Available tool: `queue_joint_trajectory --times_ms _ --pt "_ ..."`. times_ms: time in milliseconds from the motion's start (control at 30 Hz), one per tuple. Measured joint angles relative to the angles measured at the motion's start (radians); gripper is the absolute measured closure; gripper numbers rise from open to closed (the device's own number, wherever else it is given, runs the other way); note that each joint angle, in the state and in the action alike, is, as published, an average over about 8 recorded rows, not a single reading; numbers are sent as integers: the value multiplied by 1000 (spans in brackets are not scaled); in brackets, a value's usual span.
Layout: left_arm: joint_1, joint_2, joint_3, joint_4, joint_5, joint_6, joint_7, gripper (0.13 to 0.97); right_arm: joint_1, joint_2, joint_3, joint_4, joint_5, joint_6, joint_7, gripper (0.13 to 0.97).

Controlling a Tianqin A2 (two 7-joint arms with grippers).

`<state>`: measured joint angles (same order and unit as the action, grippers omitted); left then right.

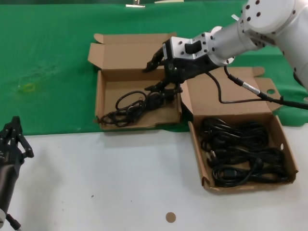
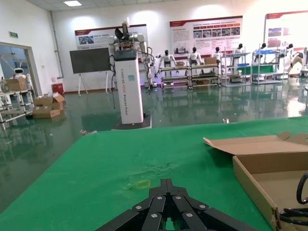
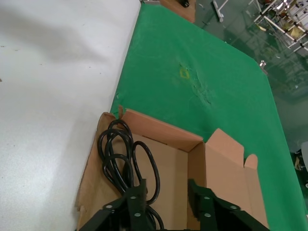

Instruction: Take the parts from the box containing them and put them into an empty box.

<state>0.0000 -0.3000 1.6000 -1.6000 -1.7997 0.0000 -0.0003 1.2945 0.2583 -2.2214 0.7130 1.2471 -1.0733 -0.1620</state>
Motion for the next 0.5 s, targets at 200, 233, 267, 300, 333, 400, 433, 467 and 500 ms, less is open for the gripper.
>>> queue_joint_trajectory --times_ms 200,233,267,300,333,400,433,467,500 --pt "0 0 0 0 0 0 0 953 -2 2 3 4 3 4 0 749" --pt "0 0 0 0 0 0 0 953 -2 3 4 4 3 4 0 725" --pt "0 0 0 0 0 0 0 953 -3 3 4 5 3 5 1 701" --pt "0 0 0 0 0 0 0 953 -3 3 4 5 3 5 1 677" --pt "0 0 0 0 0 0 0 951 -3 3 4 6 3 5 1 654" --pt "0 0 0 0 0 0 0 945 -8 4 6 9 5 9 2 606" --pt "0 0 0 0 0 0 0 942 -12 4 9 12 7 12 2 582" --pt "0 0 0 0 0 0 0 939 -18 4 11 16 10 17 3 558" --pt "0 0 0 0 0 0 0 936 -25 4 15 21 13 23 4 558"
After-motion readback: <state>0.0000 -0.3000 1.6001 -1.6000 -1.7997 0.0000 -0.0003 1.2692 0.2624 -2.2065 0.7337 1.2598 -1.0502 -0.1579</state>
